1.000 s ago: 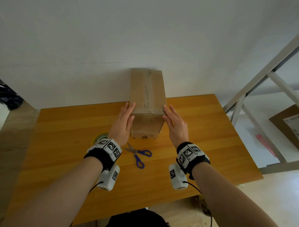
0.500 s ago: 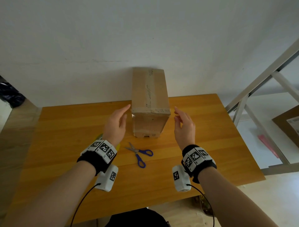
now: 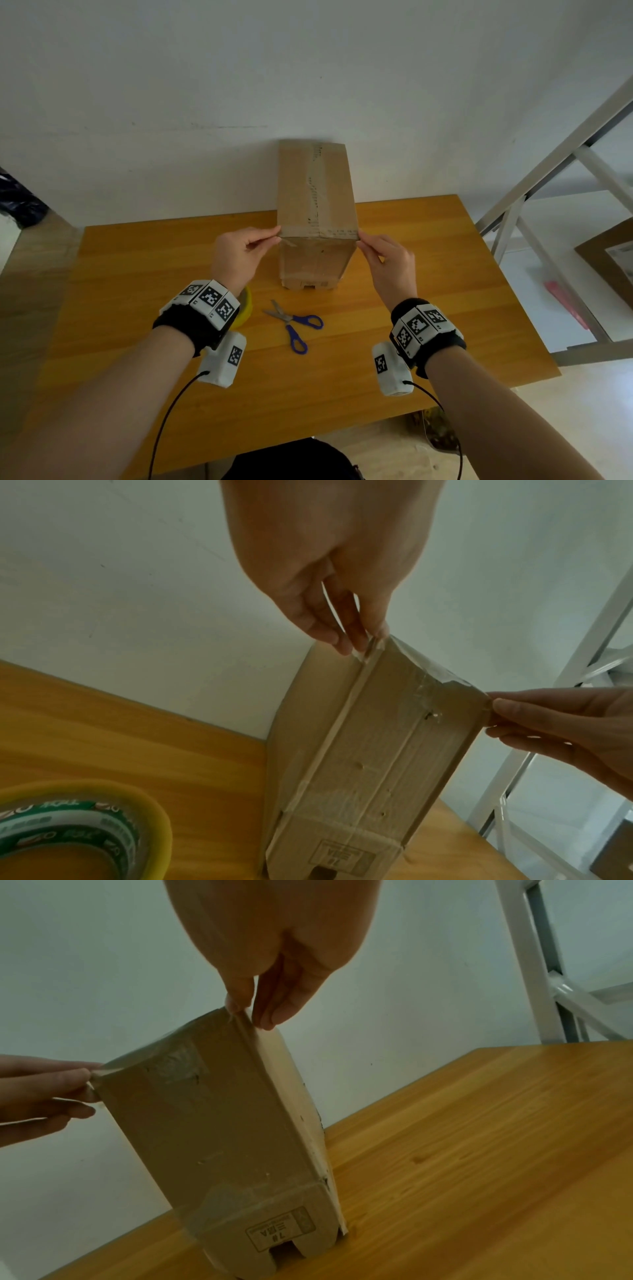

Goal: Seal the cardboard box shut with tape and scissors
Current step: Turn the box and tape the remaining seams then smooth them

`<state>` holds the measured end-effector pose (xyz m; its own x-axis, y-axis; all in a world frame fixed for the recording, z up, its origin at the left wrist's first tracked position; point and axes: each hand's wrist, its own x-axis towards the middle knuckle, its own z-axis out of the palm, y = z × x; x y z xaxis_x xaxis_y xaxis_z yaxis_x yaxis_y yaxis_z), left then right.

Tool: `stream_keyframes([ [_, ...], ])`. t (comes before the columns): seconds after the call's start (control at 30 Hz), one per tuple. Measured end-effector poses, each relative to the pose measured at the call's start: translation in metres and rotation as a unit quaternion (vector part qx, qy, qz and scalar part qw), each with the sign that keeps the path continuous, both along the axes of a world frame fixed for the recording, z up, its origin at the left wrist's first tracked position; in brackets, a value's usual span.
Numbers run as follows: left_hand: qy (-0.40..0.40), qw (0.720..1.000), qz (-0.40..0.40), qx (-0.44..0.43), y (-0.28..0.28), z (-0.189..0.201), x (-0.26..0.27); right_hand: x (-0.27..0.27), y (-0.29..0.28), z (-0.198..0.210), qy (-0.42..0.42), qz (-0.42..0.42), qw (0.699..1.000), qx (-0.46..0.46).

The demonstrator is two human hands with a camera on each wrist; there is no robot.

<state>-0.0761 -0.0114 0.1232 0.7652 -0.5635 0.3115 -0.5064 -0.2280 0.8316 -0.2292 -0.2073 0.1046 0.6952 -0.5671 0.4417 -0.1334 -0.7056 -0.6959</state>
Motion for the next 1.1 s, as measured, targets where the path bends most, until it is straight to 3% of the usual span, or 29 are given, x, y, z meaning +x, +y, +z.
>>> stream_keyframes([
  [0.47, -0.085, 0.995, -0.018, 0.045, -0.009, -0.004, 0.005, 0.009, 0.000, 0.000, -0.012, -0.024, 0.999, -0.036],
  [0.73, -0.041, 0.995, -0.039, 0.078, -0.003, 0.000, 0.009, 0.006, 0.005, 0.006, 0.034, -0.023, 0.999, -0.025],
  [0.9, -0.035, 0.994, -0.070, 0.081, 0.002, 0.006, 0.010, 0.017, 0.020, 0.010, 0.038, -0.053, 0.989, -0.131],
  [1.1, -0.072, 0.991, -0.074, 0.082, -0.003, 0.008, 0.016, 0.046, 0.045, 0.017, 0.032, 0.046, 0.979, -0.198],
])
